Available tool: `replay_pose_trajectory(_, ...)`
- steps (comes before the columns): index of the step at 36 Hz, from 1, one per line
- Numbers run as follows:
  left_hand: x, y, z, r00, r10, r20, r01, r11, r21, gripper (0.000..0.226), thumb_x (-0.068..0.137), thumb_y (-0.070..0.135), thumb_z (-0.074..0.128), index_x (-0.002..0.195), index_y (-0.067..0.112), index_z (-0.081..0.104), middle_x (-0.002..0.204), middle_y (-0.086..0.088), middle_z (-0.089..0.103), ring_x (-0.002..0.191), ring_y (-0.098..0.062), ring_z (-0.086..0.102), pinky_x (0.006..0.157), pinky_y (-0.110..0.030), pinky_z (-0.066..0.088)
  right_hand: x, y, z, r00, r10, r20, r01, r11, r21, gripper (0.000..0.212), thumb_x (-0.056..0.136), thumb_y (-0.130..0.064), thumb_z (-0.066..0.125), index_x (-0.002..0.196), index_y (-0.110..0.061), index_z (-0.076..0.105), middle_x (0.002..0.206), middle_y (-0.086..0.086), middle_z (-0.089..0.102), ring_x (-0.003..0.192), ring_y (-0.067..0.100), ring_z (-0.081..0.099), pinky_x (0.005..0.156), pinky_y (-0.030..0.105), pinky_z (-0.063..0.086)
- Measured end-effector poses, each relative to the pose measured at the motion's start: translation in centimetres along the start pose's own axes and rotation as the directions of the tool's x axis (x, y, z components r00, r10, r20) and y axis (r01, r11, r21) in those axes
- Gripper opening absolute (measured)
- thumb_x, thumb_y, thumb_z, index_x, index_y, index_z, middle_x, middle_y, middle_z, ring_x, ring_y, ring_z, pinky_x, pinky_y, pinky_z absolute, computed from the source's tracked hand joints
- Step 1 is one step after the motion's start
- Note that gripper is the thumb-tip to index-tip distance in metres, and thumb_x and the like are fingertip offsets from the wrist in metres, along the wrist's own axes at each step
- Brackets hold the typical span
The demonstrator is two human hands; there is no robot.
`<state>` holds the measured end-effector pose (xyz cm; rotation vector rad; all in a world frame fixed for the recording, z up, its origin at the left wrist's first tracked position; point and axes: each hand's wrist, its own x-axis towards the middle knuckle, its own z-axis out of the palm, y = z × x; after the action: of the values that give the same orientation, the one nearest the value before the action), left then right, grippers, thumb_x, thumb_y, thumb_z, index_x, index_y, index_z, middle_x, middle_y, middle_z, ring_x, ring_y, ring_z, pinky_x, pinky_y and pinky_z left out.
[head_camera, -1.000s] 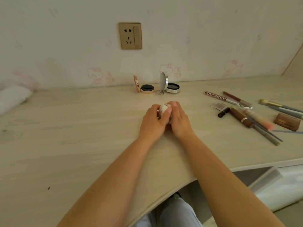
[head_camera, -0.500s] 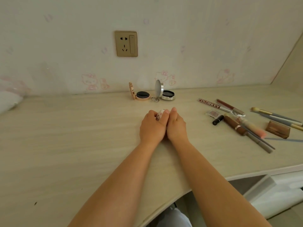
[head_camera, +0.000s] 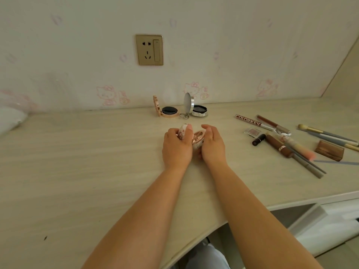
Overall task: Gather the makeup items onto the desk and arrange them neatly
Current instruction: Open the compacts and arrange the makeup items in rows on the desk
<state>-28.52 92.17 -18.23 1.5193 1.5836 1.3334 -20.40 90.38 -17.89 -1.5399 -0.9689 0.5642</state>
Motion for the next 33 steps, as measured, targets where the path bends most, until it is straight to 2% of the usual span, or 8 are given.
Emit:
replay_pose_trajectory(3,-0.1,-0.1,0.1,1.000,0.001,-0.004,-0.001,1.000,0.013,0.047,0.087,0.053,0.047,0.101,0.009,0.057,0.103,-0.006,0.058,0.090,-0.022,0.054,0.072,-0.029,0.035,-0.1,0.2,-0.4,0.999,-0.040,-0.022,0.039,0.998,-0.048,0.032,0.098,-0.019,0.035,0.109,-0.018,0.065,0.107,0.004,0.065,0.102,0.019,0.058,0.090,0.028,0.042)
replay_pose_trajectory(6,0.0,-0.2,0.2,1.000,-0.001,-0.005,0.001,1.000,0.027,0.047,0.087,0.053,0.049,0.106,0.010,0.056,0.107,-0.006,0.056,0.092,-0.021,0.053,0.072,-0.027,0.033,-0.3,0.5,-0.8,0.996,-0.084,-0.022,0.080,0.987,-0.142,0.032,0.099,-0.018,0.037,0.116,-0.015,0.064,0.116,0.008,0.060,0.110,0.019,0.054,0.092,0.020,0.034)
replay_pose_trajectory(11,0.0,-0.4,0.2,1.000,0.000,0.000,0.000,0.999,0.045,0.047,0.086,0.053,0.050,0.109,0.012,0.054,0.109,-0.005,0.054,0.086,-0.017,0.049,0.073,-0.026,0.033,-0.2,0.9,-1.4,0.987,-0.146,0.064,0.160,0.912,-0.379,0.036,0.100,-0.017,0.033,0.124,-0.012,0.059,0.124,0.013,0.057,0.113,0.030,0.048,0.095,0.028,0.031)
replay_pose_trajectory(13,0.0,-0.4,0.2,1.000,0.003,0.006,-0.003,0.998,0.060,0.047,0.087,0.053,0.049,0.111,0.013,0.053,0.111,-0.006,0.054,0.089,-0.019,0.051,0.073,-0.027,0.033,-0.1,1.0,-1.6,0.985,-0.139,0.102,0.170,0.879,-0.446,0.037,0.100,-0.018,0.031,0.126,-0.012,0.057,0.126,0.014,0.055,0.113,0.031,0.045,0.093,0.028,0.028)
replay_pose_trajectory(19,0.0,-0.5,0.2,1.000,0.014,0.017,-0.015,0.995,0.095,0.051,0.088,0.053,0.046,0.119,0.013,0.050,0.117,-0.008,0.052,0.099,-0.024,0.054,0.074,-0.026,0.032,0.0,0.9,-2.0,0.969,-0.048,0.243,0.148,0.899,-0.412,0.044,0.094,-0.025,0.044,0.138,-0.018,0.042,0.139,0.007,0.042,0.128,0.025,0.031,0.102,0.031,0.026)
replay_pose_trajectory(24,0.2,-0.5,0.3,0.999,0.017,0.049,-0.022,0.994,0.105,0.052,0.090,0.052,0.045,0.125,0.014,0.048,0.122,-0.009,0.051,0.105,-0.026,0.053,0.077,-0.027,0.032,0.1,1.0,-2.0,0.962,-0.052,0.269,0.184,0.850,-0.494,0.057,0.083,-0.035,0.060,0.134,-0.016,0.043,0.131,0.008,0.046,0.122,0.028,0.037,0.097,0.033,0.032)
replay_pose_trajectory(28,0.0,-0.4,0.4,0.998,0.022,0.067,-0.027,0.997,0.072,0.050,0.090,0.049,0.047,0.125,0.014,0.049,0.121,-0.009,0.051,0.105,-0.025,0.053,0.077,-0.026,0.034,0.2,1.0,-2.1,0.973,-0.051,0.226,0.161,0.851,-0.499,0.059,0.080,-0.040,0.065,0.130,-0.014,0.048,0.125,0.007,0.051,0.118,0.026,0.042,0.093,0.031,0.035)
replay_pose_trajectory(33,0.2,-0.5,0.6,0.996,0.036,0.084,-0.040,0.998,0.046,0.051,0.086,0.052,0.052,0.123,0.017,0.052,0.119,-0.005,0.053,0.105,-0.022,0.054,0.079,-0.026,0.036,1.2,1.1,-2.7,0.968,-0.048,0.246,0.168,0.852,-0.495,0.054,0.074,-0.044,0.070,0.114,-0.010,0.059,0.110,0.007,0.059,0.105,0.025,0.051,0.083,0.031,0.039)
